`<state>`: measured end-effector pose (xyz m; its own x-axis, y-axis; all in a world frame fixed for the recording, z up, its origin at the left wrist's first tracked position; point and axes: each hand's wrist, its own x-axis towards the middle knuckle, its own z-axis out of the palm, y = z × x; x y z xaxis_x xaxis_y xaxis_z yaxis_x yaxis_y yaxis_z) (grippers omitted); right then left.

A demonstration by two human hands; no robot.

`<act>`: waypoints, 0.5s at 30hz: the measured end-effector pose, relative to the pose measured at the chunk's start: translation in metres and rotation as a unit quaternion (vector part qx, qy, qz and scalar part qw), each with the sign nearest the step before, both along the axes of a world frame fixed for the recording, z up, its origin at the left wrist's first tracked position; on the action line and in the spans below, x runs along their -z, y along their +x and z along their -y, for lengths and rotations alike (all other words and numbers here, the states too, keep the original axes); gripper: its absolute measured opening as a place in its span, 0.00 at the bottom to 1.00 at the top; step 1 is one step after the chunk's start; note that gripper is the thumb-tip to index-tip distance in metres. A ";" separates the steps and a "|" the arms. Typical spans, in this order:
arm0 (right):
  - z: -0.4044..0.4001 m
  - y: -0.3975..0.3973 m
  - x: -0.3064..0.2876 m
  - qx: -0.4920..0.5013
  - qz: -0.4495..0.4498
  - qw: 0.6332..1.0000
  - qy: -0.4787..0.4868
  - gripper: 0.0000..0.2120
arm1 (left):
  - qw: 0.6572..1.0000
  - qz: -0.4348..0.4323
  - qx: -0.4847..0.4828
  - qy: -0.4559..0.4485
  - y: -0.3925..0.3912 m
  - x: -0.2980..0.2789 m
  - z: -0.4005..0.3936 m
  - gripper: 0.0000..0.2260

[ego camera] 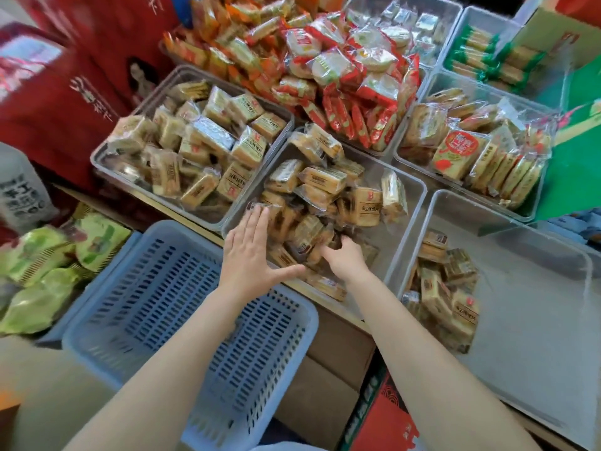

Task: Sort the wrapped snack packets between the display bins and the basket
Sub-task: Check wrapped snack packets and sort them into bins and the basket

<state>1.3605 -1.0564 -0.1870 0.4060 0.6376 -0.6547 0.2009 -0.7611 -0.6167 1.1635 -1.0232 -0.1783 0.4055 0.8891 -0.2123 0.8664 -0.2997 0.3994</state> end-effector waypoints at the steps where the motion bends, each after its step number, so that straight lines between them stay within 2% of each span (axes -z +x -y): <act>1: 0.000 -0.001 0.000 -0.004 0.008 1.000 0.003 0.26 | 1.000 -0.004 0.001 -0.001 0.000 0.000 -0.001 0.62; 5: 0.005 -0.005 0.001 -0.043 0.034 0.998 -0.008 0.30 | 1.000 -0.016 0.011 -0.009 -0.001 -0.001 -0.004 0.62; 10: 0.019 -0.005 0.002 -0.059 -0.033 0.998 -0.006 0.27 | 0.999 -0.021 0.016 -0.020 -0.003 0.000 -0.006 0.66; 12: 0.020 -0.001 0.001 -0.044 -0.049 0.998 -0.003 0.27 | 0.999 -0.024 0.017 -0.025 -0.003 0.000 -0.005 0.66; 15: 0.017 0.001 -0.004 0.039 -0.070 0.996 0.039 0.30 | 0.999 -0.027 0.019 -0.027 -0.002 -0.002 -0.006 0.64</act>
